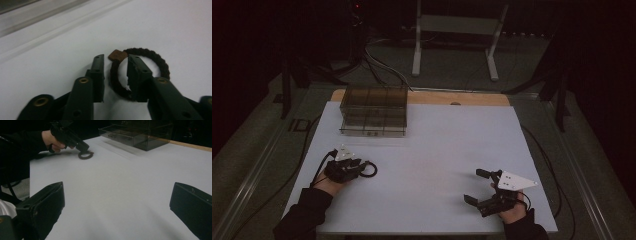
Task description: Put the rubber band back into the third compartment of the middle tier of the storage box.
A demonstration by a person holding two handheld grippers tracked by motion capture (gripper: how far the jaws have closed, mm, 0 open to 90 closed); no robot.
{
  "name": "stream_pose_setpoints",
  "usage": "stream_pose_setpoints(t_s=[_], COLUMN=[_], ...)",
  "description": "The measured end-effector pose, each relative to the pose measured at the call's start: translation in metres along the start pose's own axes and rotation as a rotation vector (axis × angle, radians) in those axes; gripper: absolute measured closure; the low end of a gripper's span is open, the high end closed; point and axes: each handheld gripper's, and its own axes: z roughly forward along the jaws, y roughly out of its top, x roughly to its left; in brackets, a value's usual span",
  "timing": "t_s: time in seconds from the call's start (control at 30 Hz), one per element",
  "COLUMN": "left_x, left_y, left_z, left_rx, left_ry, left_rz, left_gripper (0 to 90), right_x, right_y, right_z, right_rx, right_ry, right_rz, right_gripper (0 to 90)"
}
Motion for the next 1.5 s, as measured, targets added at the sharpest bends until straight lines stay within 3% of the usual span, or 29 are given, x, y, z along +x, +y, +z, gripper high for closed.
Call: stream_pose_setpoints(t_s=[0.2,0.63,1.5], left_x=[0.001,0.003,-0.004], left_y=[0.0,0.002,0.02], left_z=[0.003,0.004,-0.014], left_rx=[0.014,0.023,0.009], left_ry=[-0.012,-0.022,-0.066], left_rz=[-0.002,-0.008,0.022], left_gripper=[81.0,87.5,88.5], right_x=[0.0,0.001,0.0], right_y=[0.0,0.0,-0.001], right_z=[0.0,0.0,0.001], right_rx=[0.002,0.004,0.005], right_ry=[0.0,-0.001,-0.005], right_rz=[-0.005,-0.007,-0.001], right_gripper=[0.0,0.0,0.0])
